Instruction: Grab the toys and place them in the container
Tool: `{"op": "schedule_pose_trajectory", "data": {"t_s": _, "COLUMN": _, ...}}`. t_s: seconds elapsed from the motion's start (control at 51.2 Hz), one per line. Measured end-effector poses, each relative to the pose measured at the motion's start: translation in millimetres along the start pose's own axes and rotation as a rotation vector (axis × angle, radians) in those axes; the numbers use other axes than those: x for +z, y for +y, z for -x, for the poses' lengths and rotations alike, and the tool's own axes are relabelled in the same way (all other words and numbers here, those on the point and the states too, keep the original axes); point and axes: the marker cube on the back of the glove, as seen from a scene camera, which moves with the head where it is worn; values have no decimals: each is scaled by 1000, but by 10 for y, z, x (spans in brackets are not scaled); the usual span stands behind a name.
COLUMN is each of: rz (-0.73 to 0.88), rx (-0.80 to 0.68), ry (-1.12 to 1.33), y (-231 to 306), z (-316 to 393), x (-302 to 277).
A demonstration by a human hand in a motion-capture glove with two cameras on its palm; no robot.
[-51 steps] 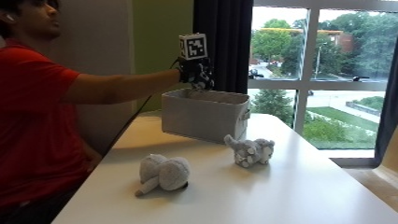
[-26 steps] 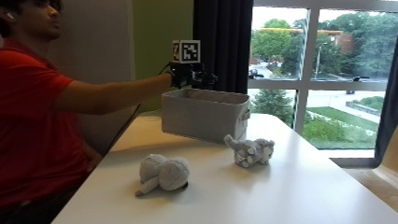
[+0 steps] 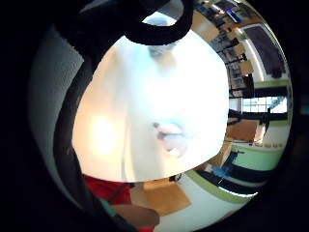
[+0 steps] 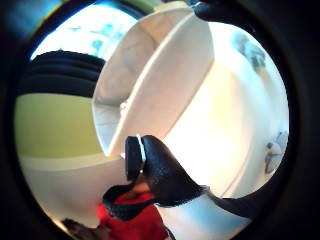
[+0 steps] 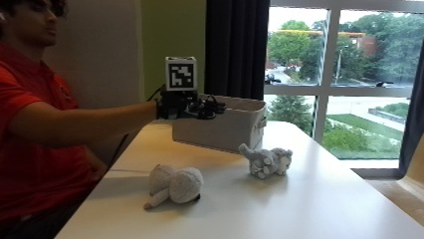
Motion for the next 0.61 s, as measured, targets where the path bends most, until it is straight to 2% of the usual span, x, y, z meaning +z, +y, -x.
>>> {"op": "schedule_pose_trajectory", "data": {"t_s": 0.176, "rz": 54, "rx": 57, "ry": 56, "y": 312, "z": -582, "x": 36}}
{"op": "schedule_pose_trajectory", "data": {"t_s": 0.313, "rz": 70, "rx": 208, "ry": 119, "y": 493, "z": -1070, "x": 138}}
{"op": "schedule_pose_trajectory", "data": {"t_s": 0.606, "rz": 109, "rx": 316, "ry": 53, "y": 693, "z": -1633, "x": 369}}
